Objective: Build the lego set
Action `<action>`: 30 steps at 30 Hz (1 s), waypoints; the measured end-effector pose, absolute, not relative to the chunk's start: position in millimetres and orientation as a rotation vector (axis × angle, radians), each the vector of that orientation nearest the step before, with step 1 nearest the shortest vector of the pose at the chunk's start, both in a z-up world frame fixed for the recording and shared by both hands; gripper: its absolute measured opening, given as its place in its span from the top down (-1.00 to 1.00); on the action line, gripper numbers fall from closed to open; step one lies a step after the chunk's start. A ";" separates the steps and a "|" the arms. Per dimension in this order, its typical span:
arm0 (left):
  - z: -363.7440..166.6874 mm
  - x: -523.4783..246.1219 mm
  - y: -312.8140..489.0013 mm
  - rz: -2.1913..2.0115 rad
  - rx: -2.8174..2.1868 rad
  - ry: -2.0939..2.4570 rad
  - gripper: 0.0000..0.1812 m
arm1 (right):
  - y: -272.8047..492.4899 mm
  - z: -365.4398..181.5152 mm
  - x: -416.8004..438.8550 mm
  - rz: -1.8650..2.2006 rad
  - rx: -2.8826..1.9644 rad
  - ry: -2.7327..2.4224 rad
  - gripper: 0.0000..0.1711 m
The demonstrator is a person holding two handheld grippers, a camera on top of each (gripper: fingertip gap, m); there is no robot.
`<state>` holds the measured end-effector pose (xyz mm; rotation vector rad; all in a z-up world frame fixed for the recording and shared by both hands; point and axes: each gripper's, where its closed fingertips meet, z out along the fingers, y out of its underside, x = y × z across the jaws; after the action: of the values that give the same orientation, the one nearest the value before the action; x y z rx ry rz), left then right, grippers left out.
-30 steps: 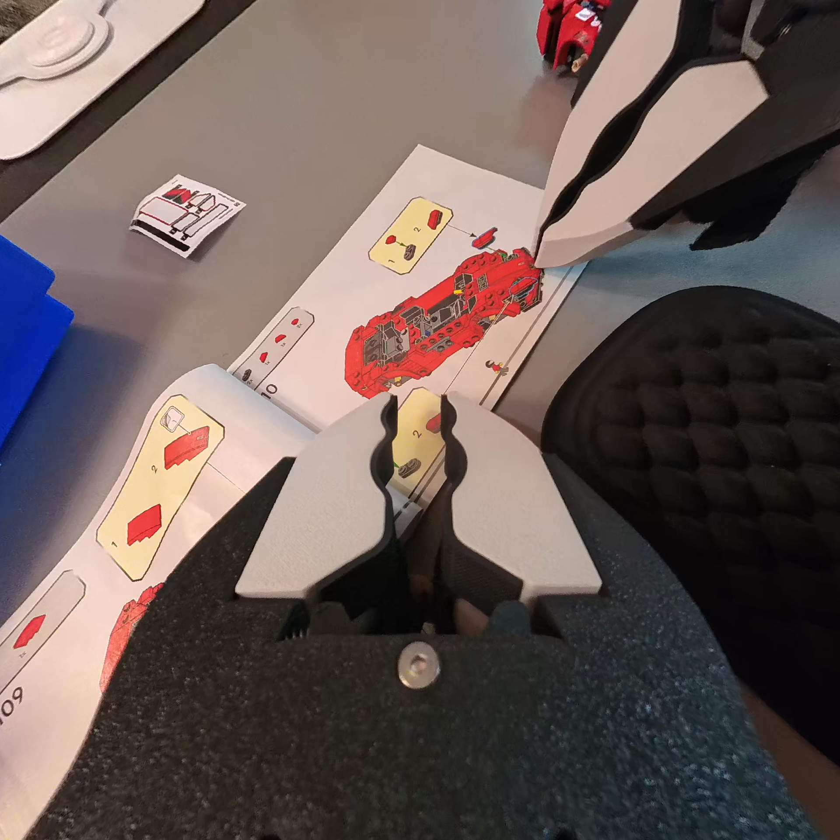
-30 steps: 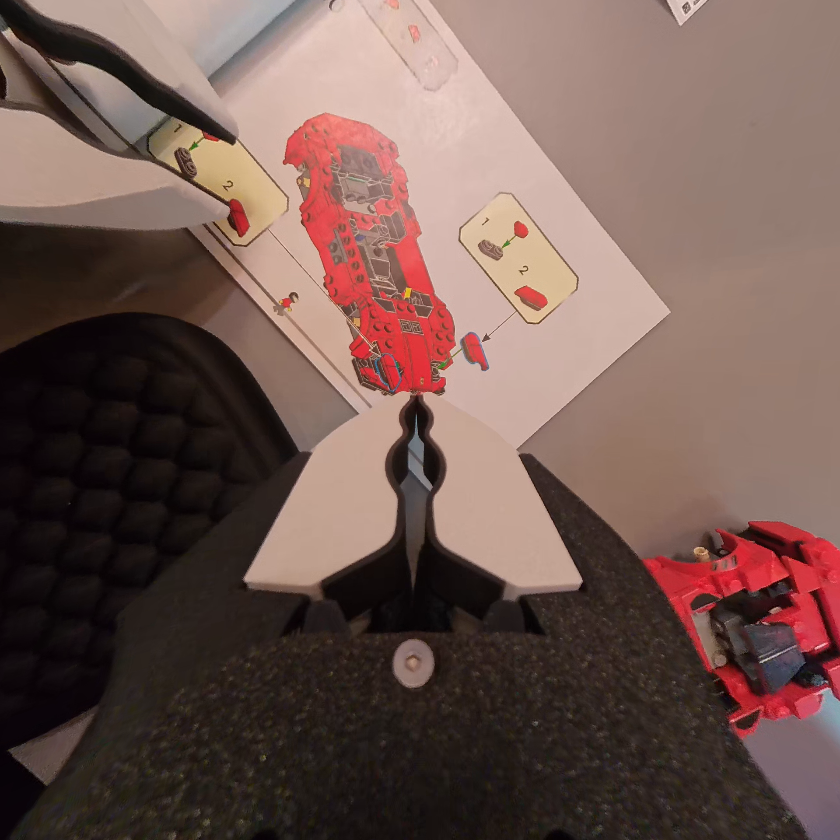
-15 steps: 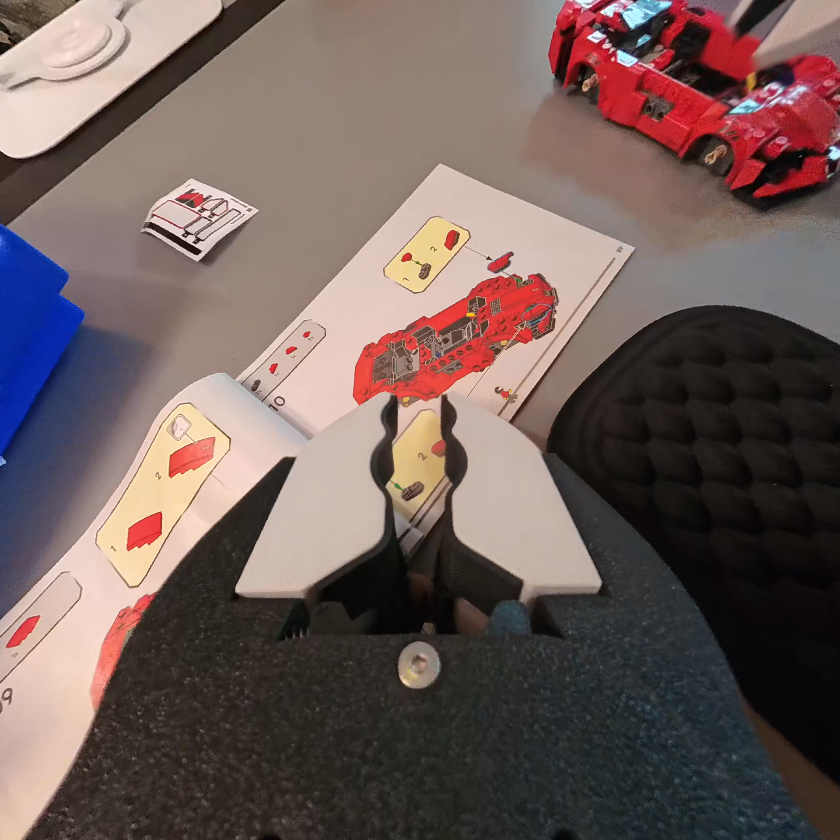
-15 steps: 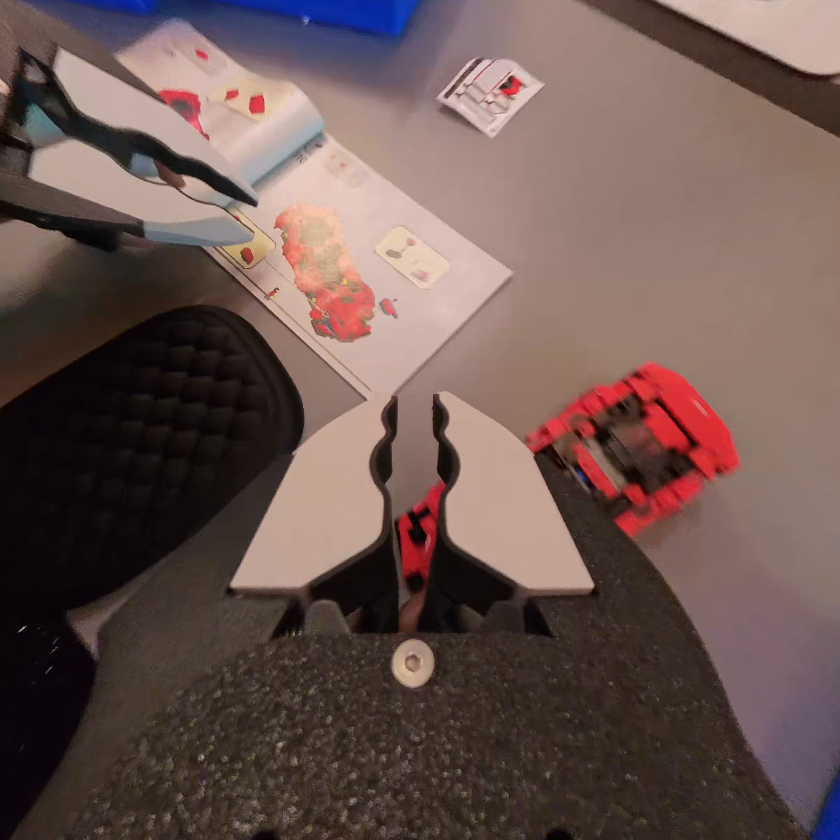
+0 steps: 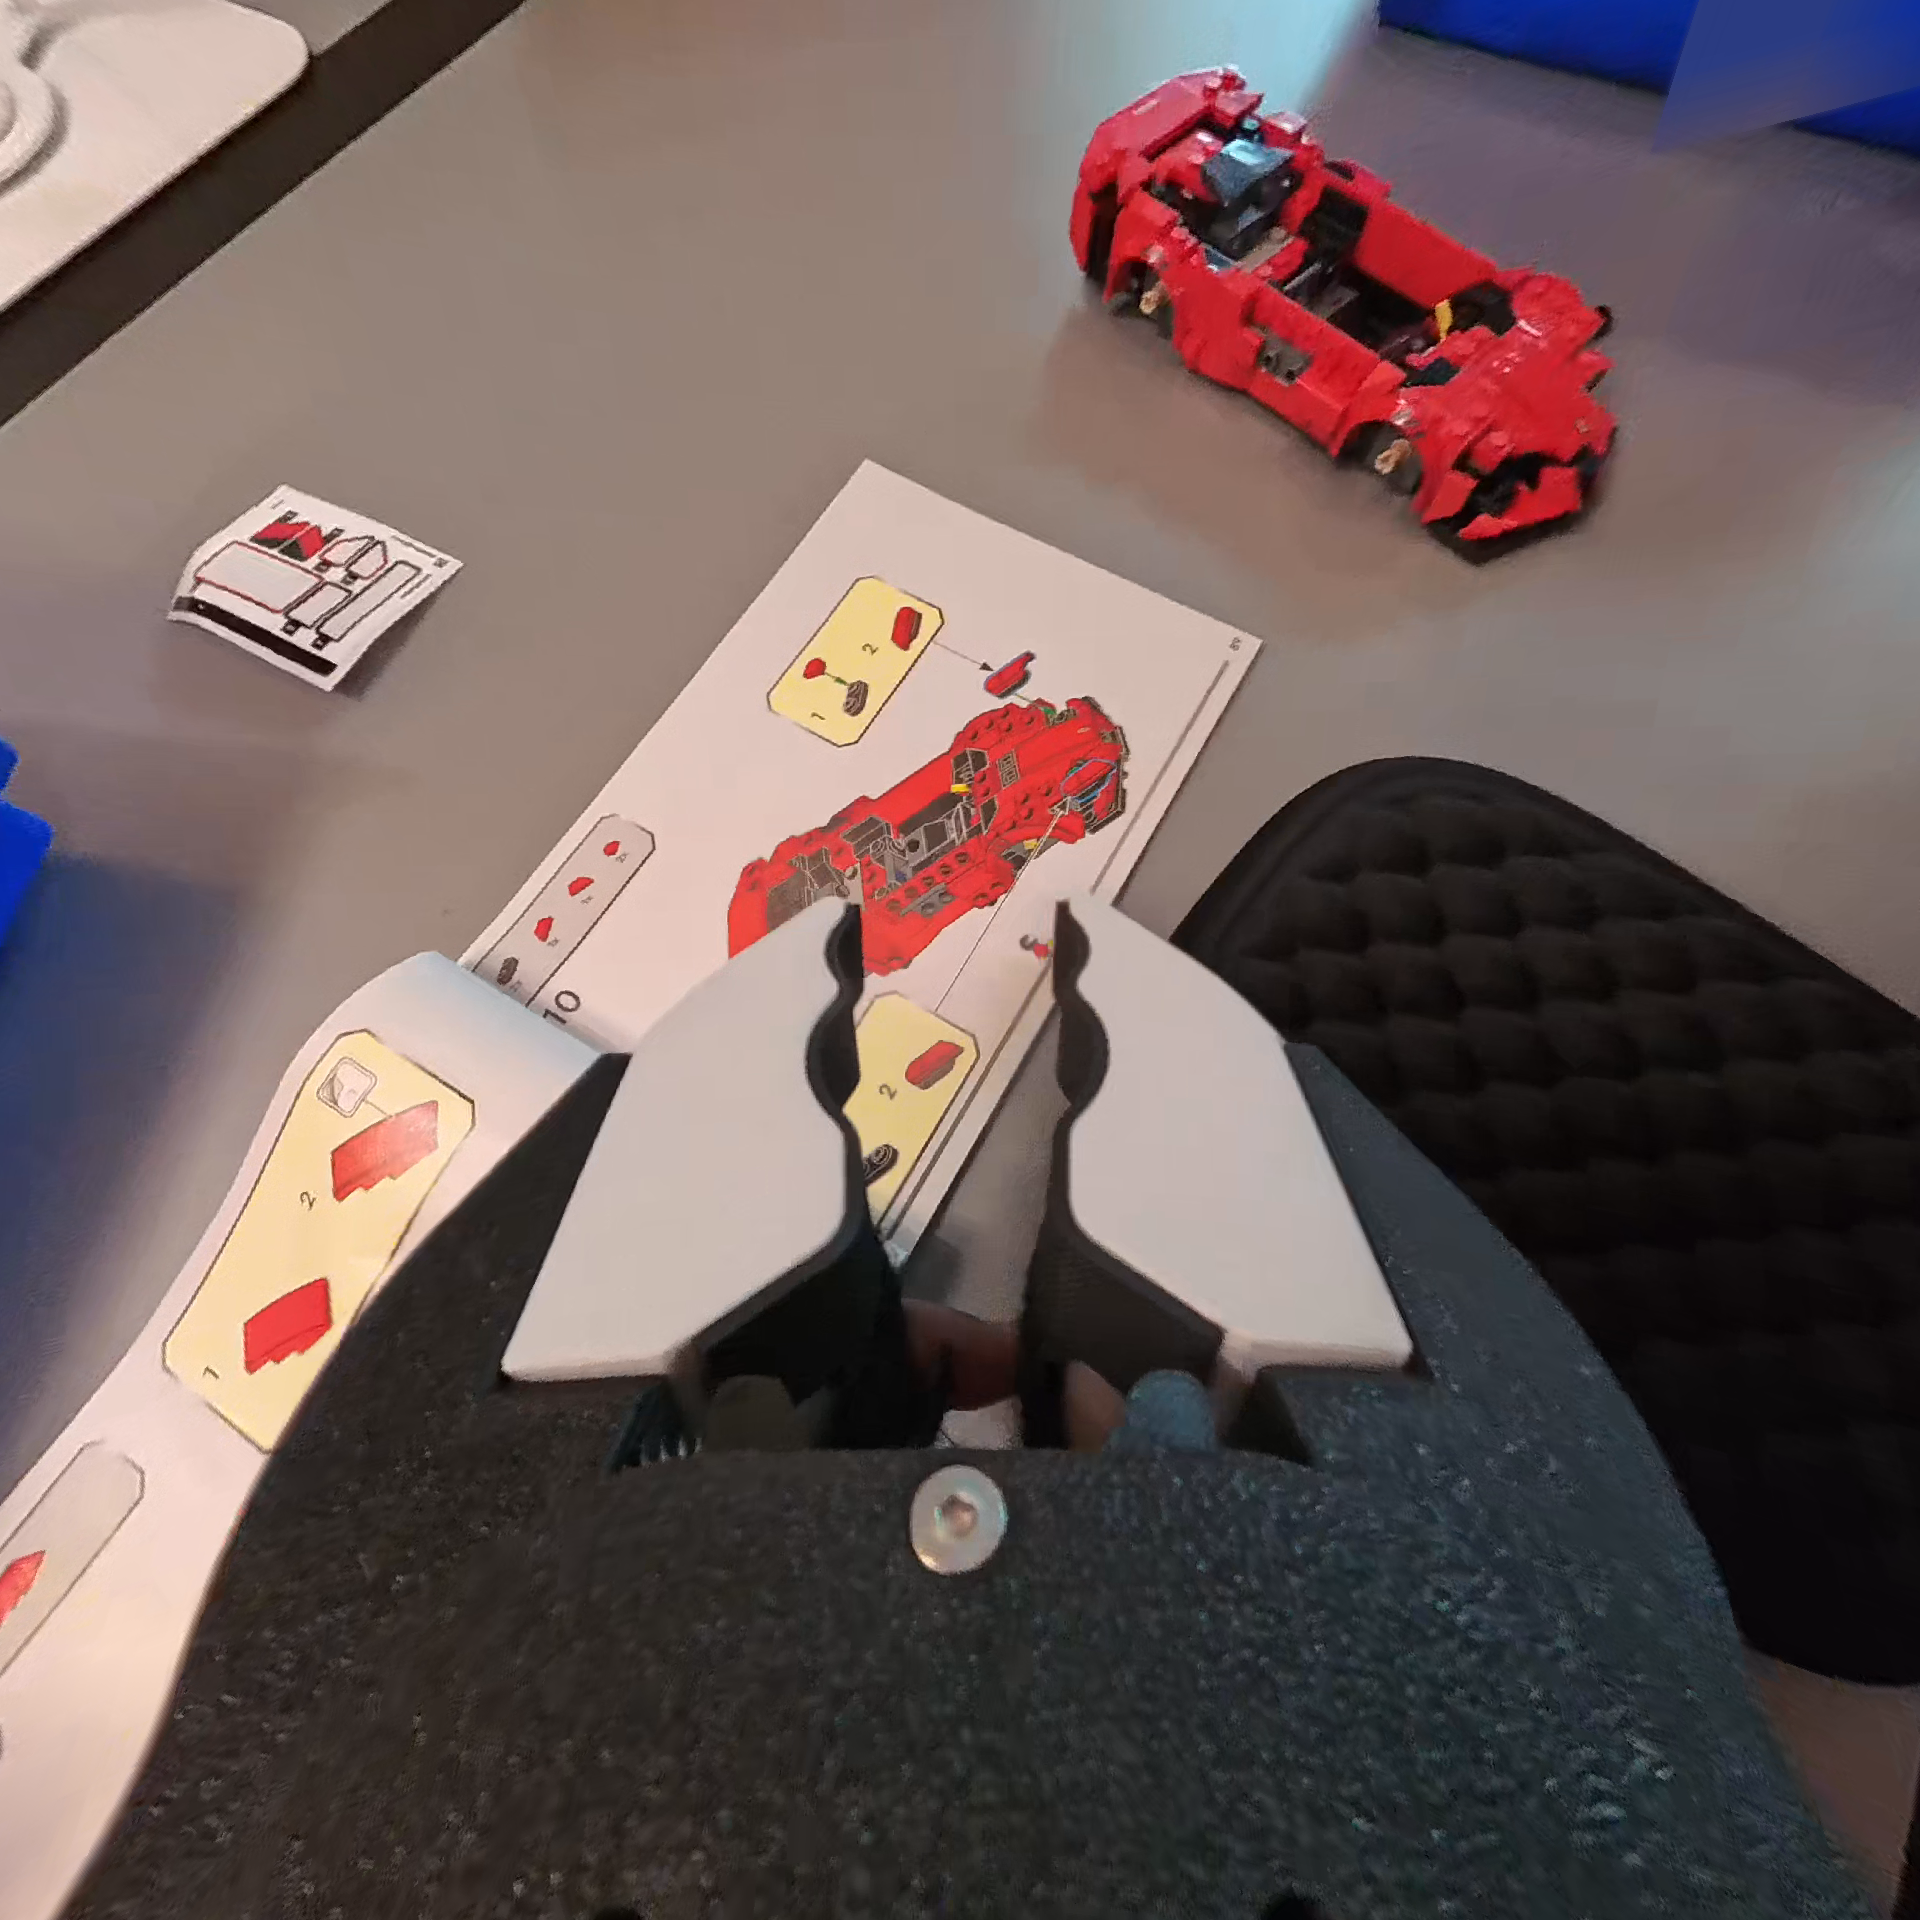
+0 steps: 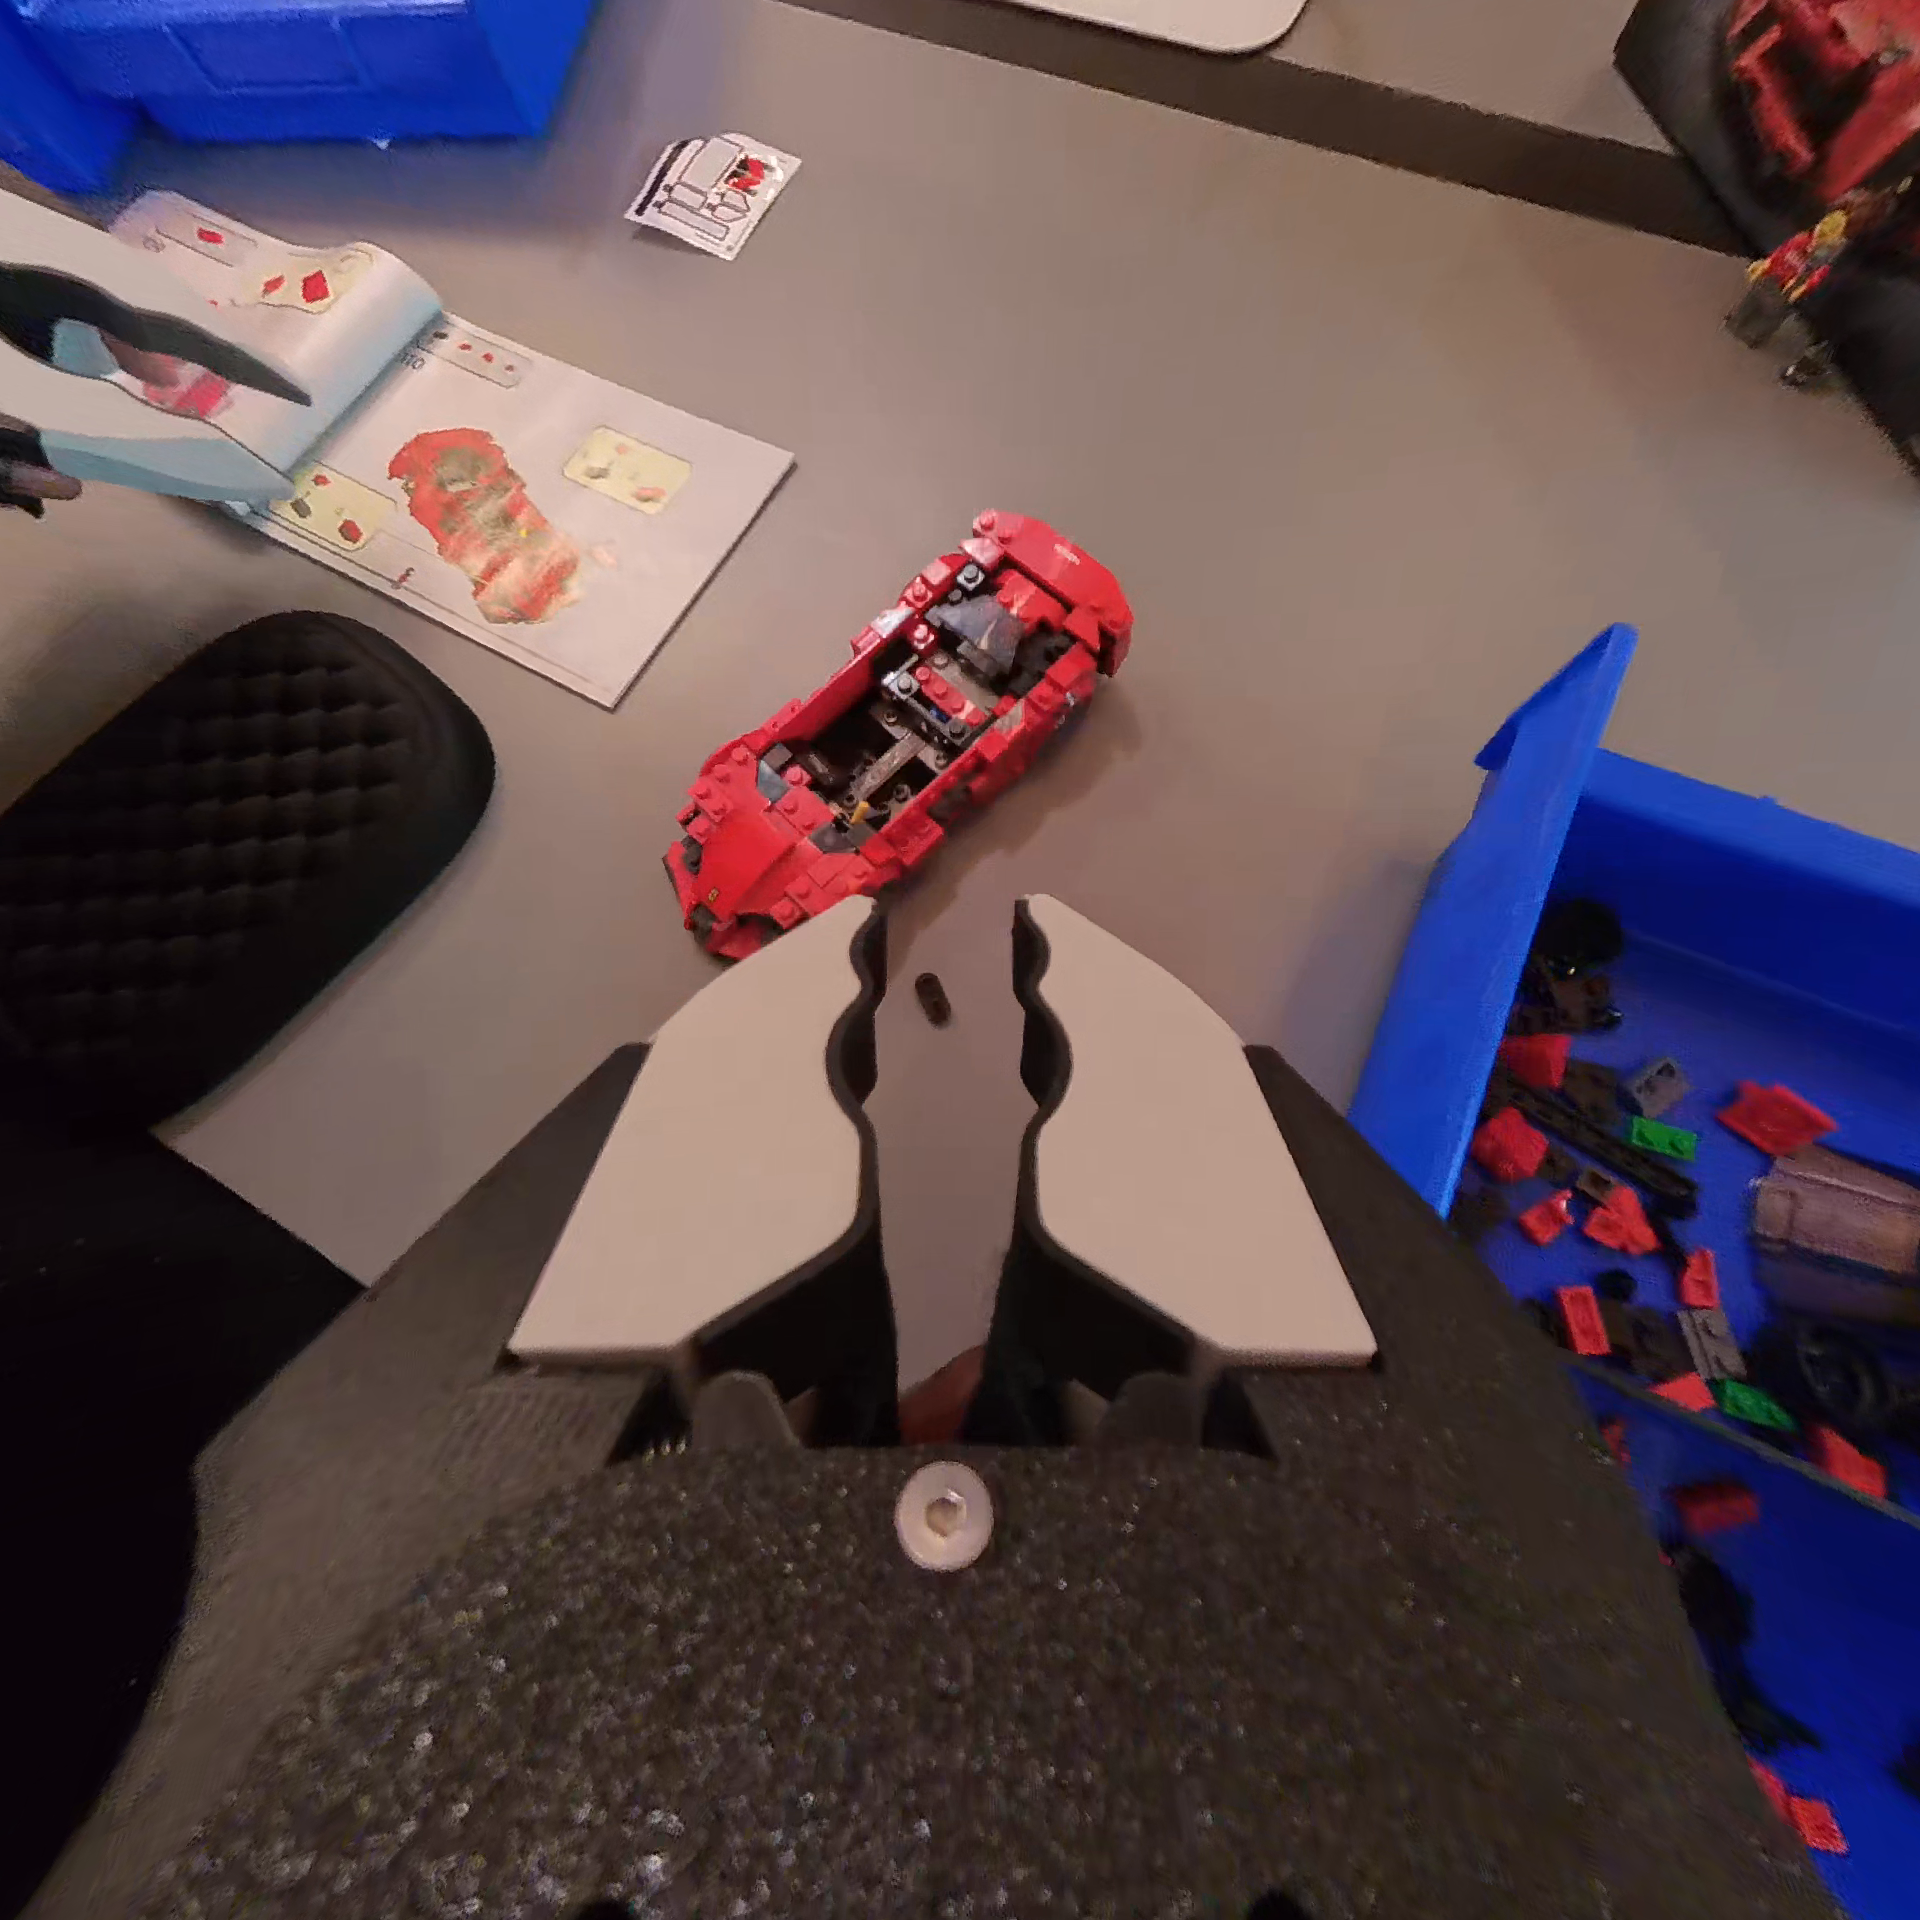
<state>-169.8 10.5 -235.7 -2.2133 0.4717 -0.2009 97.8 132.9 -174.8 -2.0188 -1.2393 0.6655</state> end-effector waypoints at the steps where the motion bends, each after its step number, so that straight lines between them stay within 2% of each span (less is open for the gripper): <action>1: -235.9 -169.7 10.4 -0.204 -2.219 0.479 0.59 | 132.9 -176.0 101.3 0.679 -2.029 -1.239 0.71; 4: -241.7 -172.4 10.0 -0.216 -2.249 0.466 0.43 | 134.7 -177.7 114.5 0.671 -2.051 -1.234 0.67; 8: -248.1 -177.3 10.8 -0.270 -2.270 0.388 0.10 | 139.4 -169.6 127.2 0.695 -2.043 -1.186 0.64; 11: -245.5 -181.2 12.3 -0.303 -2.257 0.323 -0.01 | 142.3 -168.8 127.3 0.723 -2.044 -1.163 0.64; 14: -243.4 -185.2 12.4 -0.301 -2.257 0.303 -0.03 | 143.9 -172.8 121.9 0.735 -2.050 -1.177 0.64; 16: -241.8 -188.2 12.3 -0.281 -2.255 0.307 0.07 | 144.6 -173.8 116.6 0.752 -2.049 -1.183 0.64; 18: -239.6 -189.5 13.4 -0.270 -2.237 0.306 0.26 | 144.3 -174.8 110.5 0.771 -2.048 -1.190 0.64; 20: -240.1 -189.9 14.9 -0.260 -2.224 0.305 0.56 | 143.2 -176.5 103.1 0.787 -2.042 -1.203 0.65; 22: -245.1 -195.4 16.5 -0.206 -2.239 0.298 0.97 | 140.8 -179.3 94.6 0.803 -2.043 -1.223 0.65; 30: -262.9 -207.3 15.0 -0.187 -2.292 0.249 1.00 | 143.8 -183.5 81.8 0.771 -2.078 -1.243 0.66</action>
<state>-207.3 15.0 -262.9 -2.2916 0.2487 -0.1870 81.8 143.8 -183.5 -2.0783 -1.2428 0.7714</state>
